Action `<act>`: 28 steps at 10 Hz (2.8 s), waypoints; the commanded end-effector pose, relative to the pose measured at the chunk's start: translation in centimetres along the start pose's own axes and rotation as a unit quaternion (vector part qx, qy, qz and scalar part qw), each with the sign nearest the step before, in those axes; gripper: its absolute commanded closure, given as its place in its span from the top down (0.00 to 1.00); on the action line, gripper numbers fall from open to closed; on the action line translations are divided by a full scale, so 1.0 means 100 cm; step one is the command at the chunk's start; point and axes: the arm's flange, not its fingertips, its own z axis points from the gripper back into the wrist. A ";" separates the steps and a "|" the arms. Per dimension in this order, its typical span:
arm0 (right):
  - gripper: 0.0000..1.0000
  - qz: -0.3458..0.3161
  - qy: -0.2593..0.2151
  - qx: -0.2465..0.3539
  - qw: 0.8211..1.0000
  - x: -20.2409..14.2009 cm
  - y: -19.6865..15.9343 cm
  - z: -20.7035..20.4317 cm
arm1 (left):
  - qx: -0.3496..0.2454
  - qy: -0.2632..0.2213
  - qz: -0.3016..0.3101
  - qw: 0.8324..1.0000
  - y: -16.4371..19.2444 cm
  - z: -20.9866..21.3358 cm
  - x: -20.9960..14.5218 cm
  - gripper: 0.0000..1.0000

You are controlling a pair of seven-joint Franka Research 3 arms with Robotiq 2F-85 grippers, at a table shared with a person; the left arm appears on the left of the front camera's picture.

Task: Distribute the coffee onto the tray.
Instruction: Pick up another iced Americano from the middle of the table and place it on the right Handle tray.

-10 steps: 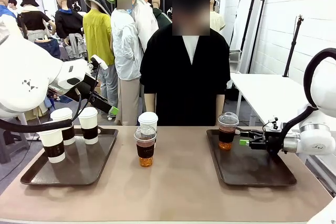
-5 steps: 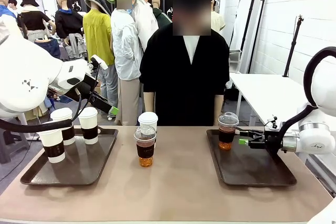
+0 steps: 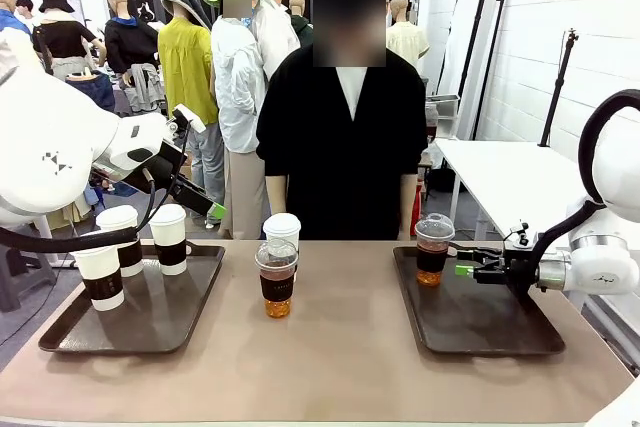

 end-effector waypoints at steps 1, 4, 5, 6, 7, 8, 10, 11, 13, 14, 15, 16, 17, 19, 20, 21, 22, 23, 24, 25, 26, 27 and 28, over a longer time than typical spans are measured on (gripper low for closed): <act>1.00 0.000 -0.004 0.005 1.000 -0.001 -0.001 0.002 | -0.001 -0.001 0.002 1.000 0.001 0.000 -0.001 1.00; 1.00 0.000 -0.004 0.005 1.000 -0.001 -0.001 0.002 | -0.001 -0.001 0.002 1.000 0.001 0.000 -0.001 1.00; 1.00 0.000 -0.004 0.005 1.000 -0.001 -0.001 0.002 | -0.001 -0.001 0.002 1.000 0.001 0.000 -0.001 1.00; 1.00 0.000 0.000 0.000 1.000 0.000 0.000 0.000 | -0.001 -0.001 0.002 1.000 0.001 0.000 -0.001 1.00; 1.00 0.006 -0.006 -0.003 1.000 0.001 0.008 0.003 | -0.001 -0.001 0.002 1.000 0.001 0.000 -0.001 1.00; 1.00 0.006 -0.008 -0.001 1.000 0.000 0.016 0.004 | -0.001 -0.001 0.002 1.000 0.001 0.000 -0.001 1.00; 1.00 0.011 -0.006 -0.004 1.000 -0.001 0.036 0.013 | -0.001 -0.001 0.002 1.000 0.001 0.000 -0.001 1.00; 1.00 0.012 -0.003 -0.003 1.000 0.000 0.044 0.015 | -0.001 -0.001 0.002 1.000 0.001 0.000 -0.001 1.00; 1.00 0.012 0.003 0.001 1.000 0.002 0.059 0.019 | -0.001 -0.001 0.002 1.000 0.001 0.000 -0.001 1.00; 1.00 0.016 -0.001 0.010 1.000 0.004 0.067 0.017 | -0.001 -0.001 0.002 1.000 0.001 0.000 -0.001 1.00; 1.00 0.018 -0.003 0.025 1.000 0.006 0.075 0.012 | -0.001 -0.001 0.002 1.000 0.001 0.000 -0.001 1.00; 1.00 0.019 -0.002 0.041 0.999 0.007 0.084 0.004 | -0.001 -0.001 0.002 1.000 0.001 0.000 -0.001 1.00; 1.00 0.024 0.002 0.056 0.998 0.007 0.095 -0.007 | -0.001 -0.001 0.002 1.000 0.001 0.000 -0.001 1.00; 1.00 0.025 0.007 0.079 0.997 0.006 0.109 -0.029 | -0.001 -0.001 0.002 1.000 0.001 0.000 -0.001 1.00; 1.00 0.028 0.003 0.088 0.996 0.004 0.115 -0.040 | -0.001 -0.001 0.002 1.000 0.001 0.000 -0.001 1.00; 1.00 0.030 0.000 0.093 0.995 0.002 0.121 -0.055 | -0.001 -0.001 0.002 1.000 0.001 0.000 -0.001 1.00; 1.00 0.037 0.000 0.089 0.995 0.001 0.126 -0.069 | -0.001 -0.001 0.002 1.000 0.001 0.000 -0.001 1.00; 1.00 0.040 0.004 0.085 0.996 0.000 0.131 -0.083 | -0.001 -0.001 0.002 1.000 0.001 0.000 -0.001 1.00; 1.00 0.042 0.000 0.084 0.996 0.001 0.135 -0.095 | -0.001 -0.001 0.002 1.000 0.001 0.000 -0.001 1.00; 1.00 0.042 0.001 0.081 0.996 0.001 0.138 -0.108 | -0.001 -0.001 0.002 1.000 0.001 0.000 -0.001 1.00; 1.00 0.043 -0.001 0.080 0.996 -0.001 0.141 -0.125 | -0.001 -0.001 0.002 1.000 0.001 0.000 -0.001 1.00; 1.00 0.042 -0.002 0.076 0.996 -0.001 0.142 -0.140 | -0.001 -0.001 0.002 1.000 0.001 0.000 -0.001 1.00; 1.00 0.044 -0.006 0.073 0.996 -0.001 0.141 -0.153 | -0.001 -0.001 0.002 1.000 0.001 0.000 -0.001 1.00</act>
